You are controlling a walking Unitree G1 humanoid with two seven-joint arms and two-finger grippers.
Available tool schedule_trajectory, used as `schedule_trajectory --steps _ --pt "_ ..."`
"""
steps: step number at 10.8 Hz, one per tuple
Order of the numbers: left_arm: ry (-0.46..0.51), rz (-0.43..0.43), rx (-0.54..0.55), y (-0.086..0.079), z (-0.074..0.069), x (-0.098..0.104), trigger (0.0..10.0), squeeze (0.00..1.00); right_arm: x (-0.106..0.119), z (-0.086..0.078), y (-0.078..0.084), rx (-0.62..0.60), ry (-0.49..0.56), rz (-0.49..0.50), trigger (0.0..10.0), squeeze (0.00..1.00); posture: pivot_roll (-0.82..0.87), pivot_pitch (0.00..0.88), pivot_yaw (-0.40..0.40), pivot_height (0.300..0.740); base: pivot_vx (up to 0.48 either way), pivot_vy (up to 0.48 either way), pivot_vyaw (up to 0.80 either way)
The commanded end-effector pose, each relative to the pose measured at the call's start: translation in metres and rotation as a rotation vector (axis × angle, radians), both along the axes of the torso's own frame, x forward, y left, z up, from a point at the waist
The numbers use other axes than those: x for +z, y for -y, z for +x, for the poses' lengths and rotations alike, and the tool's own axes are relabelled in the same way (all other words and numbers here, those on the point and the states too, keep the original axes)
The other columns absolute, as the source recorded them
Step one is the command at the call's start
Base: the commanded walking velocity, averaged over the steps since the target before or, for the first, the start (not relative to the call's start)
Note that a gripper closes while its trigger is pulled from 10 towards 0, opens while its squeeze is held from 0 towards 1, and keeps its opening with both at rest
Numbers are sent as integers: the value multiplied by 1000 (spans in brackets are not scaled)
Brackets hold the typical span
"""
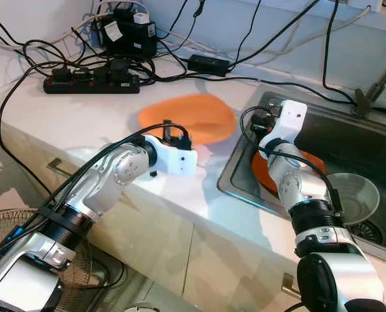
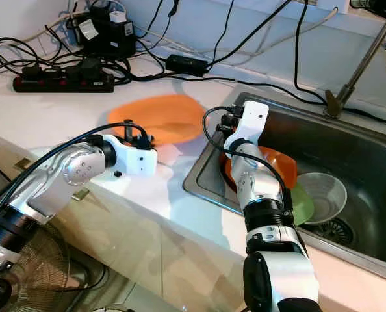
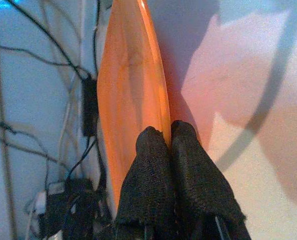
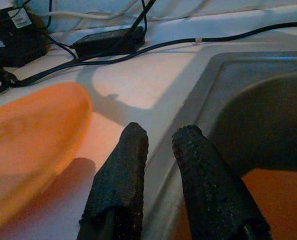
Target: Kitchen organization
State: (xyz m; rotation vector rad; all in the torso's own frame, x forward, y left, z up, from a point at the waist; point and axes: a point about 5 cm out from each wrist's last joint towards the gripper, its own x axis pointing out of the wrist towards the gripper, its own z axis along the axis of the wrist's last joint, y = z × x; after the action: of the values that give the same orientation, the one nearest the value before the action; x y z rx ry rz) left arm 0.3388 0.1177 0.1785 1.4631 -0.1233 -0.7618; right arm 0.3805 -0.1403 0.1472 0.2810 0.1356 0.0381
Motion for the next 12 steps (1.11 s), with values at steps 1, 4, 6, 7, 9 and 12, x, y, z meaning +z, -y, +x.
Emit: schedule_trajectory --steps 1,4,6,7,9,12 --pt "91 -25 32 -3 7 17 0 0 5 1 7 -29 17 -8 10000 0 168 0 -53 740 0 0 0" --pt "207 -54 33 -3 9 27 10000 0 7 2 11 -50 17 -6 10000 0 168 0 -52 740 0 0 0" --pt "232 -68 35 -2 9 28 10000 0 16 3 10 -47 39 112 10000 1000 167 0 -53 740 0 0 0" --pt "236 -70 36 -2 9 28 10000 0 24 4 9 -39 54 197 10000 1000 165 0 -55 740 0 0 0" --pt "239 -74 39 -2 9 27 10000 0 38 6 7 -10 69 417 10000 1000 165 0 -55 740 0 0 0" --pt "254 -81 28 1 10 30 10000 0 44 3 -4 97 56 534 10000 0 162 0 -55 740 0 0 0"
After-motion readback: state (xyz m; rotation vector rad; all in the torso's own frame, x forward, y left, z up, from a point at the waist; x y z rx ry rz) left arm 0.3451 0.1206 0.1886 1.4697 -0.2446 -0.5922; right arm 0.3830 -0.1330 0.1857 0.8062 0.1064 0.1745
